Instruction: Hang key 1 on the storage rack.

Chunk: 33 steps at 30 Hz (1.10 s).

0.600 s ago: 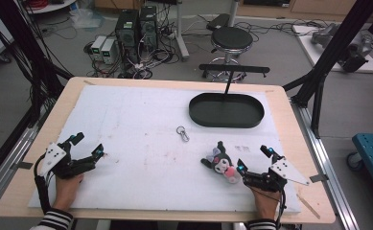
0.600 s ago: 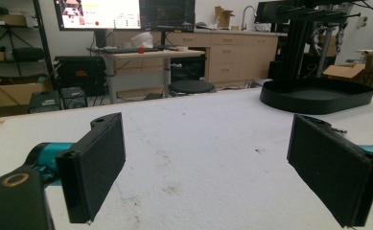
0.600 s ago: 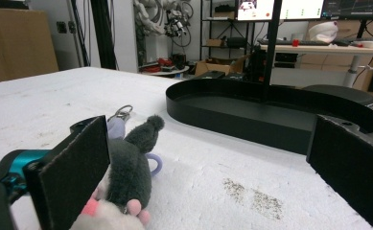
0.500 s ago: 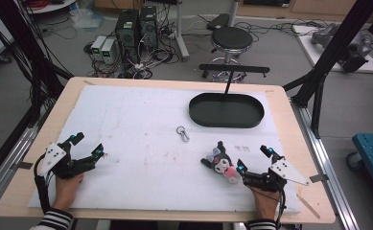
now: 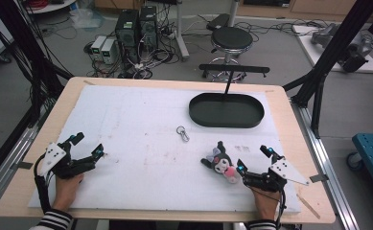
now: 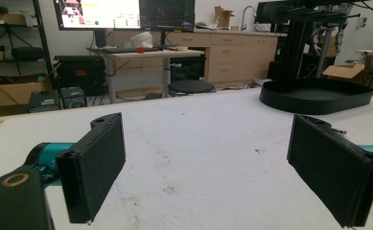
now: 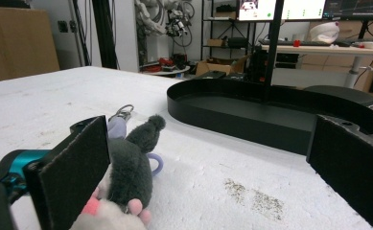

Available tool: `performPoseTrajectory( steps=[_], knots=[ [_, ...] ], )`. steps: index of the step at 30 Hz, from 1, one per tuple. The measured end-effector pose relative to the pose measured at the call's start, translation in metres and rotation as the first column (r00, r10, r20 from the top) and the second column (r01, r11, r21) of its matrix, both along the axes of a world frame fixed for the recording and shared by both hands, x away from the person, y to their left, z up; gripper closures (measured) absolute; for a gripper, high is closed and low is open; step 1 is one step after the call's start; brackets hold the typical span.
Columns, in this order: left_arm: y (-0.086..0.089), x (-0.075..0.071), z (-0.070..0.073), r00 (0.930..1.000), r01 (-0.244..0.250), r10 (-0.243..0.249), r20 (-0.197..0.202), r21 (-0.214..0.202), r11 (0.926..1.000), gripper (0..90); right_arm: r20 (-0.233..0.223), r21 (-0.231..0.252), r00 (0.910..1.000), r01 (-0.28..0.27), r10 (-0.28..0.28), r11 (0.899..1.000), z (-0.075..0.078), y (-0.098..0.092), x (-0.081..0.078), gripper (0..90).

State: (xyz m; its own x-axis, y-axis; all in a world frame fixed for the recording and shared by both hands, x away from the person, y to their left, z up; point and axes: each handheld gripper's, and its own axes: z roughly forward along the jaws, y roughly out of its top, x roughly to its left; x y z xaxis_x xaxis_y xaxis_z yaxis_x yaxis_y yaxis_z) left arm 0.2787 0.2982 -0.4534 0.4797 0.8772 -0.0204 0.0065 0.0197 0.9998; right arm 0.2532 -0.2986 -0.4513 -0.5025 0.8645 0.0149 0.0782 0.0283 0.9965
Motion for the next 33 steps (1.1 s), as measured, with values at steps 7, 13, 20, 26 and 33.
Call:
performPoseTrajectory(
  steps=[7,13,20,26,33],
  knots=[
    [0.0,0.0,0.0,1.0,0.002,-0.002,-0.001,0.0,1.0,13.5,-0.004,-0.009,1.0,-0.002,0.001,1.0,0.0,0.001,0.001,0.7],
    [0.0,0.0,0.0,1.0,0.002,-0.002,-0.002,-0.006,1.0,13.4,-0.009,-0.043,0.9999,-0.009,0.008,0.999,0.001,0.005,0.0,0.7],
    [0.0,0.0,0.0,1.0,0.001,-0.001,-0.005,-0.01,0.9999,13.4,-0.08,-0.102,0.9959,-0.05,0.042,0.993,0.005,0.008,-0.001,0.7],
    [0.0,0.0,0.0,1.0,0.003,-0.003,-0.001,-0.005,1.0,13.5,-0.117,-0.139,0.9888,-0.108,0.092,0.984,0.019,0.011,-0.003,0.7],
    [0.0,0.0,0.0,1.0,0.002,-0.002,0.001,0.0,1.0,13.5,-0.154,-0.185,0.9777,-0.17,0.142,0.968,0.042,0.016,-0.002,0.7]
  ],
)
